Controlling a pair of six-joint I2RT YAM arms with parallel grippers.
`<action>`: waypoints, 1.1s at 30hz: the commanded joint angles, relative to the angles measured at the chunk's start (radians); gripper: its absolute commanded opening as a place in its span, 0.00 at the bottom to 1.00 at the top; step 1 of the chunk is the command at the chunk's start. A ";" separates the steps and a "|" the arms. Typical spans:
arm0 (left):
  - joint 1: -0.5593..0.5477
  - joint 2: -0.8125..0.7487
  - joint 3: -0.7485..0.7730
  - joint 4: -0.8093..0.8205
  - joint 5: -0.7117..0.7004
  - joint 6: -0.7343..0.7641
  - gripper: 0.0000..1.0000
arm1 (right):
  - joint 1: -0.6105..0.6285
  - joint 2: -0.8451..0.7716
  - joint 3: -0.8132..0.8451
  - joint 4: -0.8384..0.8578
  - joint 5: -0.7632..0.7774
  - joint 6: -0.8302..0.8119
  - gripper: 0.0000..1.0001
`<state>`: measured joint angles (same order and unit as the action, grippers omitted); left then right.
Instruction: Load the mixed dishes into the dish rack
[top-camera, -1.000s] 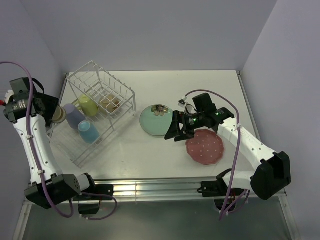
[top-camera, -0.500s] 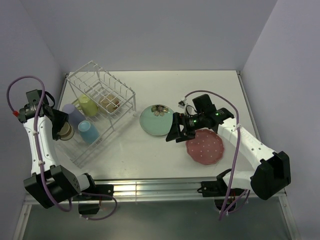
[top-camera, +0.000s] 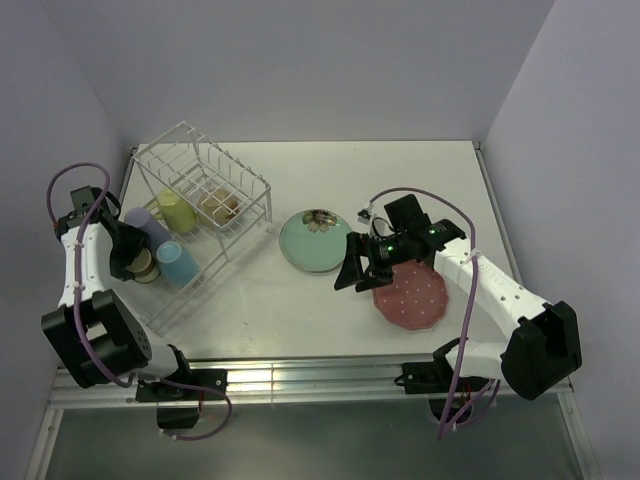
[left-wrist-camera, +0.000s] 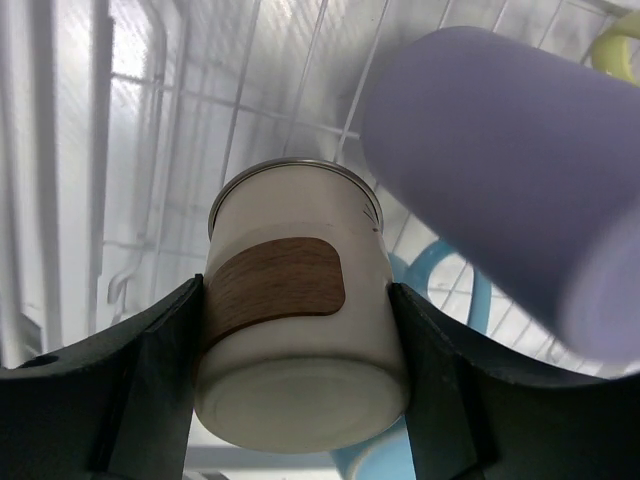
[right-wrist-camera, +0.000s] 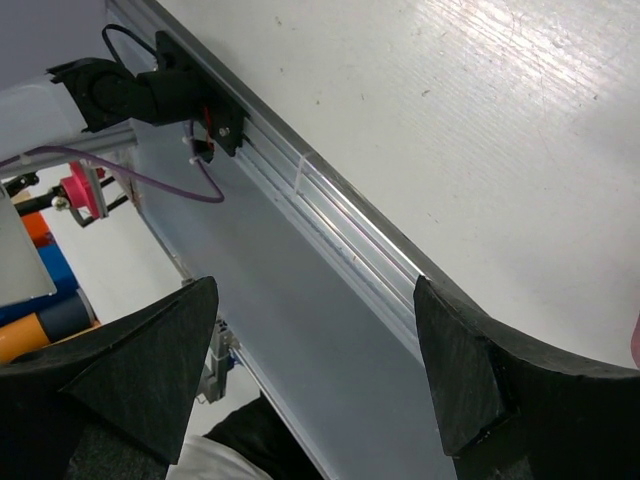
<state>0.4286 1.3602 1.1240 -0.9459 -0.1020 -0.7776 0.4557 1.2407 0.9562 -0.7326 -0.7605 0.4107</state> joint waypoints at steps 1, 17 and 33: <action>0.010 0.051 -0.010 0.067 0.035 0.063 0.00 | 0.003 -0.012 0.006 -0.013 0.021 -0.027 0.87; 0.013 0.114 -0.001 0.032 0.019 0.061 0.99 | -0.038 0.115 0.042 0.018 0.109 0.063 0.95; -0.068 -0.139 -0.016 -0.122 -0.021 -0.172 0.99 | -0.097 0.456 0.208 0.191 0.248 0.172 0.94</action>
<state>0.3729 1.2842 1.1046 -1.0348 -0.1326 -0.8867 0.3656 1.6646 1.0870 -0.6209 -0.5697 0.5652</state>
